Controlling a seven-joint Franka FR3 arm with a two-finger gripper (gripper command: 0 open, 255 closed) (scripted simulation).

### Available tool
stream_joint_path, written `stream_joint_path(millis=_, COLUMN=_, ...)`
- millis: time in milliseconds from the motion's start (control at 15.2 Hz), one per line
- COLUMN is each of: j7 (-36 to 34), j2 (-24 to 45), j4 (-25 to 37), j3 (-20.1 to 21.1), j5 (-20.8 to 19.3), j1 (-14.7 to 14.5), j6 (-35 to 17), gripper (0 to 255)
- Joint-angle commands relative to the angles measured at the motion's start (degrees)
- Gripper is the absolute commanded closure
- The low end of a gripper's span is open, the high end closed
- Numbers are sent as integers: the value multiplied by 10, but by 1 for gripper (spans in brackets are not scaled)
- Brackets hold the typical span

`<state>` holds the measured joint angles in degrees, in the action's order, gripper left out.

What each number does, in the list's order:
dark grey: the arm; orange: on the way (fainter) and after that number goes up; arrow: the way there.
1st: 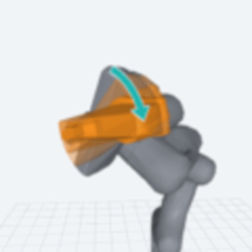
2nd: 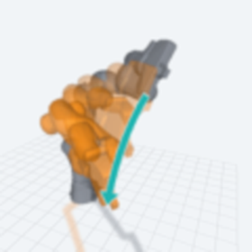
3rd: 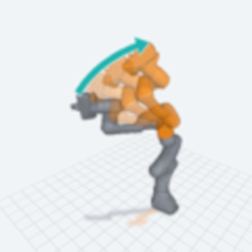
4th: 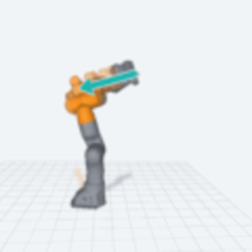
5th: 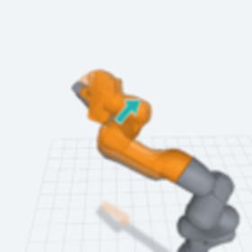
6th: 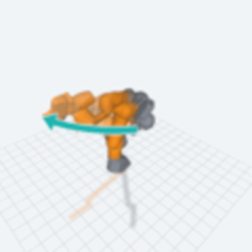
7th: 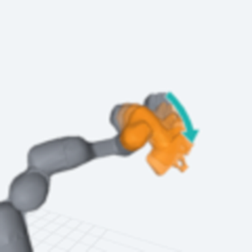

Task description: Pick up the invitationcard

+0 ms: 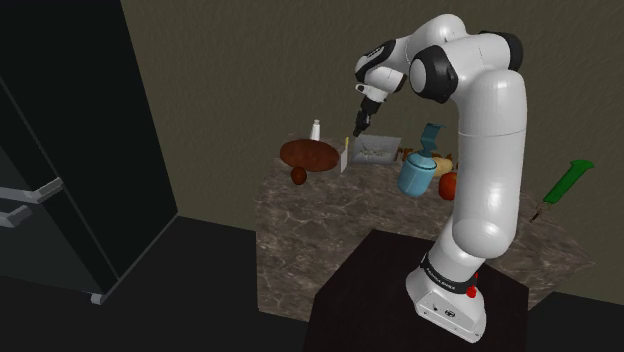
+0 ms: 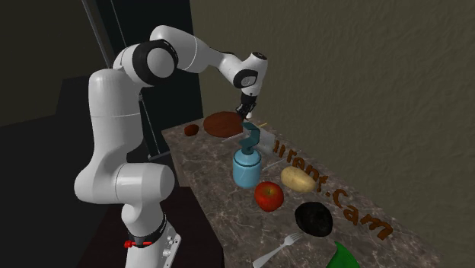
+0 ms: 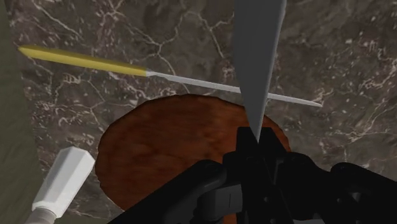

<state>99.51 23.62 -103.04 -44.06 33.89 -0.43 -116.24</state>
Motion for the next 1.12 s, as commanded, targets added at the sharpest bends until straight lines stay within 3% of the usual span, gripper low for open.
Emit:
stream_joint_path(millis=0, j7=0, j2=0, j4=-1, j3=0, j5=0, j1=-1, j6=0, gripper=255)
stream_joint_path(millis=1056, j7=-48, j2=-45, j4=62, j3=-22, j5=-49, j1=-11, j6=85, gripper=255)
